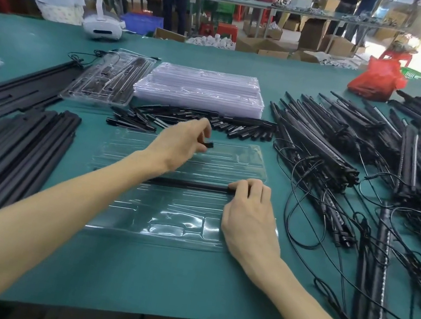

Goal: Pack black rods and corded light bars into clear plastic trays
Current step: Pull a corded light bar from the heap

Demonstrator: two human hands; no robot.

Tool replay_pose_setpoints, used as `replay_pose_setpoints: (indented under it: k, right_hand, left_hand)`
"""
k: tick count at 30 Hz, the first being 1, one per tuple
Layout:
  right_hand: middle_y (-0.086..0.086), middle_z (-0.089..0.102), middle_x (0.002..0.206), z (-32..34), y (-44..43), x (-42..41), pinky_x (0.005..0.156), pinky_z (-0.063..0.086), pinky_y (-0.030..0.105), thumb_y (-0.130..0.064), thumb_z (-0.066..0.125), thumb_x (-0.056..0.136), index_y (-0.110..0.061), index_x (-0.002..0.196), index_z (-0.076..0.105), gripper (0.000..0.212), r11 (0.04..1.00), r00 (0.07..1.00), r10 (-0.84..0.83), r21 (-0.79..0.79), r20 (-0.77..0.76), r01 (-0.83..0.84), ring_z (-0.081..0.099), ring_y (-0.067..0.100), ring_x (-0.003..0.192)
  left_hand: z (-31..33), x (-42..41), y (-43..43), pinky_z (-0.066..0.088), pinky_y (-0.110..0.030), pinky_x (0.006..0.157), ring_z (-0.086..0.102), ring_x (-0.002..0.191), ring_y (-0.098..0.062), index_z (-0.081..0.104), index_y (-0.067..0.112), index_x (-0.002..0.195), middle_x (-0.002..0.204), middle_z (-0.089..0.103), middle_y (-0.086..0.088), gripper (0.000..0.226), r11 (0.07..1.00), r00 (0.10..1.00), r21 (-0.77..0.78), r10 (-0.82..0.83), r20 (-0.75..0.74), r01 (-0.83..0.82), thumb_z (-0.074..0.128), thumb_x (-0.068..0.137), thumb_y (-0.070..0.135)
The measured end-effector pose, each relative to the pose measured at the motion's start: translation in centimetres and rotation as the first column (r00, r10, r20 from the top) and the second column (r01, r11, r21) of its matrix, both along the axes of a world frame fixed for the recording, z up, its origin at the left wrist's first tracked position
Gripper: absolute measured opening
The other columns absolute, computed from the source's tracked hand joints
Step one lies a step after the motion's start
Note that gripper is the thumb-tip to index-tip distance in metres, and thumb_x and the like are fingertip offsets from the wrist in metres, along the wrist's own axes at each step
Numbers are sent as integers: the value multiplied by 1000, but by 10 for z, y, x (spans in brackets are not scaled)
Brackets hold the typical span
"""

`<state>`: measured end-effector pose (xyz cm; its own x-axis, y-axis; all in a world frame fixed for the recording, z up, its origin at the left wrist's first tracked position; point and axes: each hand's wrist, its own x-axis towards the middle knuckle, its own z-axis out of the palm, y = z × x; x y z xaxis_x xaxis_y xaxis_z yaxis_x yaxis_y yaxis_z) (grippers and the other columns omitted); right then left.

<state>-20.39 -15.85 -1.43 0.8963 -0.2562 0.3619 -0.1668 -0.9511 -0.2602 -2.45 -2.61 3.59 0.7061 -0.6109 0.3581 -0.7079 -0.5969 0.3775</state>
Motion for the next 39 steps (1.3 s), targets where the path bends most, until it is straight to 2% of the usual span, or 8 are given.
replay_pose_setpoints:
  k: [2,4,8,18,25,31,33,39]
  right_hand:
    - [5,47,120,0,-1,1,94,43,34,-15,43,94,-10,126,51,34,1000,1000,-3,-9,-6,3,42,24,111]
    - [9,46,124,0,-1,1,98,40,35,-18,37,94,-5,136,44,45,1000,1000,-10,-19,-18,10,42,27,114]
    - [13,46,128,2,0,1,97,39,38,-20,32,93,-3,146,36,57,1000,999,-18,-16,-31,17,41,30,115]
    - [12,43,128,4,-1,-1,98,38,35,-16,40,99,-5,138,42,40,999,998,6,-32,-65,-8,39,29,115]
    - [11,43,125,4,0,-1,93,41,35,-12,43,97,-7,127,46,31,1000,997,1,-21,-71,-3,39,28,111]
    - [11,45,120,1,-2,-2,90,43,36,-7,48,96,-7,120,50,24,1000,999,5,-20,-36,-5,40,28,107]
    - [12,46,117,1,-4,-2,89,45,40,-14,46,102,-6,116,53,18,1000,1000,12,-19,-10,-12,42,30,105]
    - [13,49,114,0,-3,0,86,47,41,-35,39,106,-6,114,56,35,1000,1000,9,-25,6,-9,44,31,106]
  left_hand:
    - [5,-18,-5,53,-32,79,66,83,-14,61,18,100,87,68,6,25,997,965,-45,-65,-255,55,80,84,15]
    - [6,-34,-5,52,-28,78,67,81,-13,66,16,97,84,72,2,27,993,934,-47,-122,-335,112,85,78,14]
    - [7,-55,0,53,-25,76,67,80,-11,70,17,91,85,74,0,22,988,938,-35,-155,-311,151,86,76,20]
    - [-11,-75,14,51,-27,71,60,74,-9,76,18,93,82,68,4,25,980,924,11,-185,-336,200,84,79,37]
    - [-2,-76,26,52,-35,83,63,87,-15,80,21,98,92,71,-1,12,971,899,1,-221,-379,239,78,87,24]
    - [-8,-77,21,51,-30,80,61,84,-11,77,21,96,90,71,3,12,970,909,15,-224,-353,244,81,84,23]
    - [-11,-76,18,51,-30,78,61,81,-8,76,22,93,89,71,4,11,972,913,14,-213,-349,233,81,84,26]
    - [-19,-73,14,48,-23,68,57,67,1,73,21,88,78,69,10,18,981,915,-3,-184,-360,196,82,81,35]
